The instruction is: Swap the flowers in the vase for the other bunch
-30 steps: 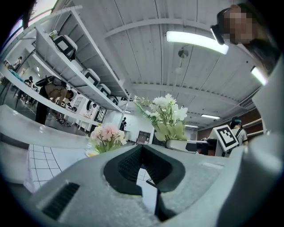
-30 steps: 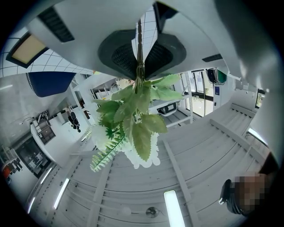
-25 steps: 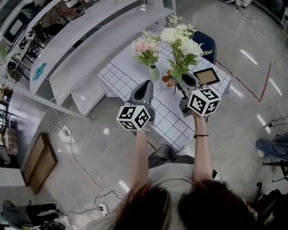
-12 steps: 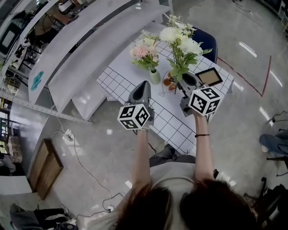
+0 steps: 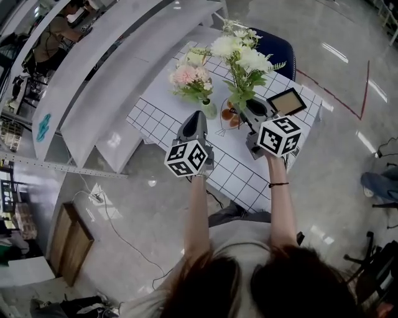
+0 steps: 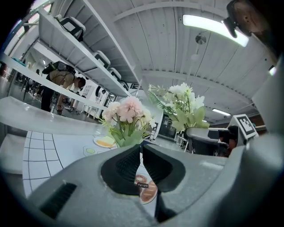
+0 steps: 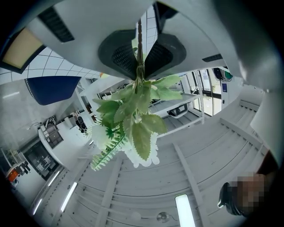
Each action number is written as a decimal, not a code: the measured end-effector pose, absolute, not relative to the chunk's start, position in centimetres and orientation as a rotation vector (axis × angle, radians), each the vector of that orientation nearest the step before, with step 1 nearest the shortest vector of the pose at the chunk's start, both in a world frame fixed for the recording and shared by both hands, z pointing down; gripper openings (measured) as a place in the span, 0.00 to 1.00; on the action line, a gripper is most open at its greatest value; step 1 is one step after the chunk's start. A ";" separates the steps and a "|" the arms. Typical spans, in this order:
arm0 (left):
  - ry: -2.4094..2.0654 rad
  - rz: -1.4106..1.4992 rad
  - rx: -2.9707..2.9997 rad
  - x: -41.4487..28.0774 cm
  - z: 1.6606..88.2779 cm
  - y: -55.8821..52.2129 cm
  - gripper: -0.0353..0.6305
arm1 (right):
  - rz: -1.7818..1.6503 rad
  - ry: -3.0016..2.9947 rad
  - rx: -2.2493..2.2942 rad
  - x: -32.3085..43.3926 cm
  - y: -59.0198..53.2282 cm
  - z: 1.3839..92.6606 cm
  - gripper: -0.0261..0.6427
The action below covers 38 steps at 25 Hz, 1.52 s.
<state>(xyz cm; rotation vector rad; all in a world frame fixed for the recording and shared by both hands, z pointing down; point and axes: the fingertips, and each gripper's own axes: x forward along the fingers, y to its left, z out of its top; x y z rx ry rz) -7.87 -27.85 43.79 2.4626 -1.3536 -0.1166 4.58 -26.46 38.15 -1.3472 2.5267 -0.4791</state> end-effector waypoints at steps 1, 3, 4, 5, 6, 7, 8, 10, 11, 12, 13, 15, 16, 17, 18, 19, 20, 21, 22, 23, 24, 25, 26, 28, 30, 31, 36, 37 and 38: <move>-1.349 -0.114 2.461 -7.8 44.1 -28.1 0.07 | -0.483 2.526 -1.350 4.6 -26.6 38.3 0.11; -1.343 -0.109 2.453 -7.7 44.7 -28.5 0.07 | -0.491 2.524 -1.356 4.7 -26.9 38.7 0.11; -1.343 -0.105 2.448 -7.6 44.9 -28.7 0.07 | -0.496 2.522 -1.357 4.8 -27.0 38.9 0.11; -1.343 -0.102 2.443 -7.6 45.2 -28.8 0.07 | -0.501 2.521 -1.358 4.8 -27.1 39.0 0.11; -1.343 -0.100 2.439 -7.6 45.4 -29.0 0.07 | -0.504 2.520 -1.359 4.9 -27.2 39.1 0.11; -1.344 -0.100 2.436 -7.6 45.5 -29.2 0.07 | -0.508 2.520 -1.359 4.9 -27.4 39.2 0.11; -1.343 -0.103 2.434 -7.5 45.6 -29.4 0.07 | -0.511 2.520 -1.360 5.0 -27.5 39.3 0.11; -1.341 -0.104 2.432 -7.3 45.9 -29.9 0.08 | -0.515 2.519 -1.369 5.3 -27.6 39.5 0.11; -1.342 -0.102 2.432 -7.3 46.0 -30.1 0.08 | -0.515 2.517 -1.374 5.5 -27.7 39.5 0.11; -1.344 -0.099 2.431 -7.3 46.2 -30.3 0.08 | -0.515 2.515 -1.377 5.6 -27.9 39.6 0.11; -1.345 -0.099 2.428 -7.5 46.3 -30.6 0.08 | -0.515 2.514 -1.378 5.6 -28.0 39.6 0.11; -1.347 -0.100 2.418 -7.6 46.7 -31.0 0.08 | -0.518 2.512 -1.378 5.7 -28.3 39.8 0.11; -1.347 -0.100 2.414 -7.7 46.8 -31.2 0.08 | -0.520 2.510 -1.379 5.7 -28.4 39.8 0.11; -1.346 -0.098 2.409 -7.7 47.0 -31.3 0.09 | -0.522 2.508 -1.379 5.8 -28.5 39.9 0.11; -1.345 -0.095 2.404 -7.6 47.2 -31.4 0.11 | -0.525 2.506 -1.380 5.9 -28.6 39.9 0.11; -1.343 -0.092 2.398 -7.6 47.3 -31.6 0.14 | -0.527 2.504 -1.380 5.9 -28.6 40.0 0.11; -1.341 -0.090 2.392 -7.5 47.5 -31.7 0.16 | -0.530 2.504 -1.381 5.9 -28.7 40.0 0.11; -1.339 -0.088 2.386 -7.5 47.7 -31.9 0.16 | -0.532 2.505 -1.382 5.9 -28.8 40.1 0.11; -1.338 -0.085 2.381 -7.5 47.9 -32.0 0.16 | -0.534 2.505 -1.383 6.0 -28.9 40.2 0.12; -1.337 -0.082 2.378 -7.5 48.1 -32.1 0.17 | -0.536 2.506 -1.384 6.0 -29.0 40.4 0.11; -1.336 -0.081 2.375 -7.5 48.3 -32.3 0.17 | -0.539 2.506 -1.386 6.0 -29.1 40.5 0.11; -1.334 -0.079 2.372 -7.5 48.5 -32.4 0.18 | -0.542 2.505 -1.388 6.0 -29.2 40.6 0.11; -1.333 -0.078 2.371 -7.5 48.6 -32.6 0.18 | -0.544 2.504 -1.389 6.1 -29.3 40.7 0.11; -1.329 -0.074 2.370 -7.4 48.9 -32.8 0.19 | -0.547 2.501 -1.393 6.1 -29.4 40.9 0.11; -1.327 -0.064 2.371 -7.3 49.1 -33.0 0.21 | -0.549 2.498 -1.398 6.3 -29.5 41.1 0.11; -1.327 -0.058 2.372 -7.3 49.2 -33.1 0.22 | -0.550 2.497 -1.400 6.3 -29.6 41.1 0.12; -1.329 -0.021 2.381 -7.1 49.6 -33.7 0.28 | -0.558 2.491 -1.413 6.6 -29.7 41.4 0.12; -1.326 -0.011 2.383 -7.0 49.8 -33.8 0.29 | -0.559 2.490 -1.416 6.6 -29.7 41.5 0.12; -1.323 -0.002 2.385 -6.9 49.9 -33.9 0.30 | -0.561 2.490 -1.419 6.7 -29.7 41.5 0.11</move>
